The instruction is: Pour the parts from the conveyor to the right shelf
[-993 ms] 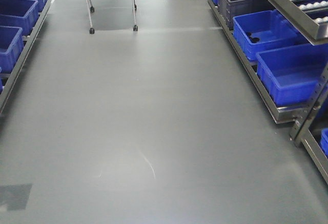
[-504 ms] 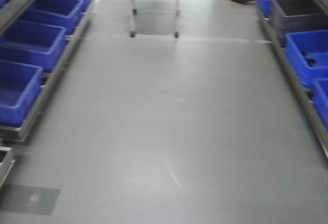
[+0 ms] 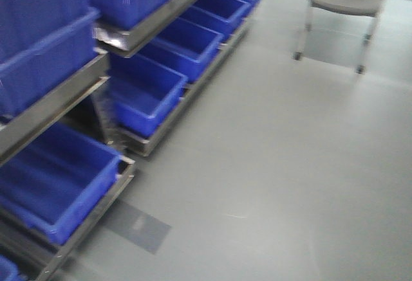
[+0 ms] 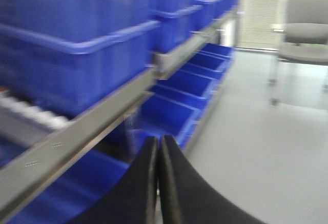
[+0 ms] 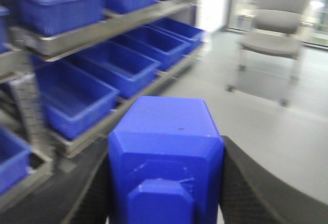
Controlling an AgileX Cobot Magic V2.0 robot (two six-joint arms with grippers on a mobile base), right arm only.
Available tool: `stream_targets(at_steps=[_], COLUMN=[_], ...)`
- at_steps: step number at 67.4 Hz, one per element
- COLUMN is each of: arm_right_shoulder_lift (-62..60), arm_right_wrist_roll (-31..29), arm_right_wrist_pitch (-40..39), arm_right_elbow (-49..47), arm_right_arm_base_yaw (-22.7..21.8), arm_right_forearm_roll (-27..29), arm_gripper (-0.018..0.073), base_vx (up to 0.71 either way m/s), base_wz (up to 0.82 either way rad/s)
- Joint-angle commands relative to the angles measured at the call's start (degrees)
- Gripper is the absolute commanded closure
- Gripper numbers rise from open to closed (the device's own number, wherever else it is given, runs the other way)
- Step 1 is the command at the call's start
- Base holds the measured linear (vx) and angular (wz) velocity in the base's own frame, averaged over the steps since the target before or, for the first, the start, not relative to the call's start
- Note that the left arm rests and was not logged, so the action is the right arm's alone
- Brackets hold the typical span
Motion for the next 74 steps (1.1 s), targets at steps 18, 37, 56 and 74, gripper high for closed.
stream_targets(at_steps=[18, 37, 56, 74], arm_right_shoulder_lift=[0.7, 0.7, 0.7, 0.7], arm_right_wrist_roll=[-0.2, -0.2, -0.2, -0.2], arm_right_wrist_pitch=[-4.6, -4.6, -4.6, -4.6], arm_right_elbow=[-1.4, -1.4, -1.4, -1.4], arm_right_arm_base_yaw=[-0.2, -0.2, -0.2, -0.2], arm_right_forearm_roll=[-0.8, -0.8, -0.8, -0.8], arm_gripper=[0.0565, 0.0565, 0.0565, 0.0565], base_vx=[0.22, 0.2, 0.18, 0.16], base_wz=[0.81, 0.75, 0.7, 0.64])
